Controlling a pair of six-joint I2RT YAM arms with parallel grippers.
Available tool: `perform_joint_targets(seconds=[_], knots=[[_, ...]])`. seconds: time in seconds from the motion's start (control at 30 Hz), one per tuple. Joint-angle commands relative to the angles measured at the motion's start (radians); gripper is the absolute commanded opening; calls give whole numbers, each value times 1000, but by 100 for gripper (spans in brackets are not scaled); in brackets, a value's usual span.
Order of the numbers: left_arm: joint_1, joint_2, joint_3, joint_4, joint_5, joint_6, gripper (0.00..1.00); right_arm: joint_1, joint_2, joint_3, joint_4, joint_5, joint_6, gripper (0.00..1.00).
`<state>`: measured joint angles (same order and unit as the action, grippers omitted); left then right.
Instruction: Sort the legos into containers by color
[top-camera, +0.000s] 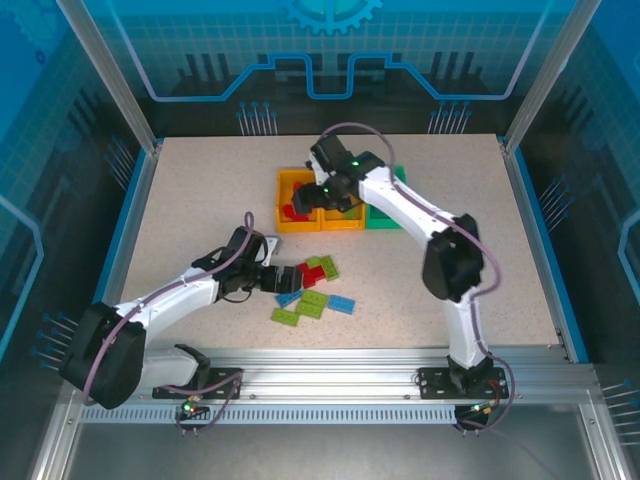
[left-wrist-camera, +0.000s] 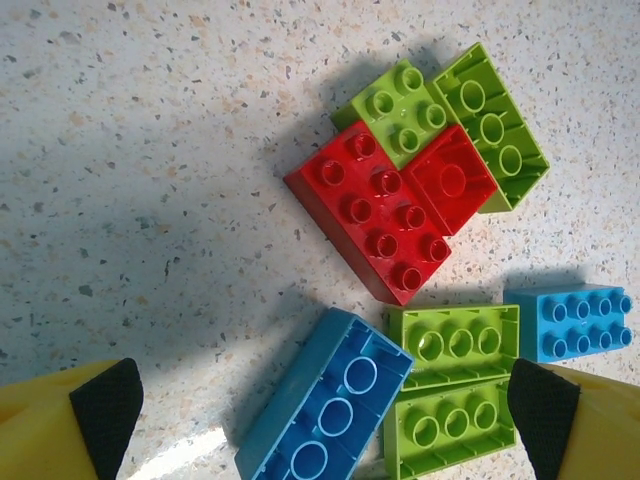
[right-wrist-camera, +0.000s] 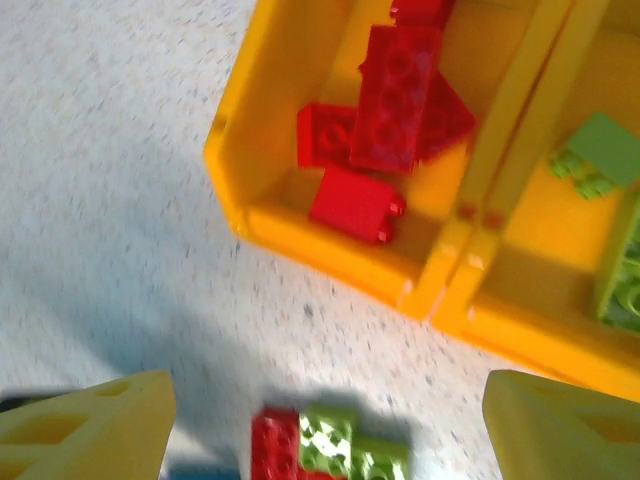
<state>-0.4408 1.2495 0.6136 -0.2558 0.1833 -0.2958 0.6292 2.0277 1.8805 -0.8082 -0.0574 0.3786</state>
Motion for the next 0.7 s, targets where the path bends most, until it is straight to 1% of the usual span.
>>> perform_joint_targets(seconds=[0.0, 0.07, 0.13, 0.2, 0.27, 0.33, 0.43, 0.53, 0.67], knots=[[-4, -47, -44, 44, 7, -52, 99, 23, -173, -241, 69, 19, -240, 82], [-3, -53, -57, 60, 8, -75, 99, 44, -255, -369, 63, 29, -371, 83], [-4, -45, -61, 62, -8, -93, 99, 73, -302, -448, 31, 62, -459, 84], [-4, -35, -63, 58, -32, -114, 99, 96, -332, -505, 5, 93, -511, 85], [-4, -23, -61, 52, -52, -131, 99, 125, -356, -563, 7, 84, -554, 85], [-4, -16, -57, 37, -79, -152, 99, 166, -366, -605, 13, 86, -589, 84], [-3, -9, -48, 6, -118, -183, 99, 219, -352, -654, 10, 123, -623, 84], [0, -4, -43, -15, -152, -216, 99, 248, -338, -698, 18, 113, -635, 83], [11, 8, -41, -19, -152, -242, 99, 278, -329, -741, 56, 104, -641, 83]])
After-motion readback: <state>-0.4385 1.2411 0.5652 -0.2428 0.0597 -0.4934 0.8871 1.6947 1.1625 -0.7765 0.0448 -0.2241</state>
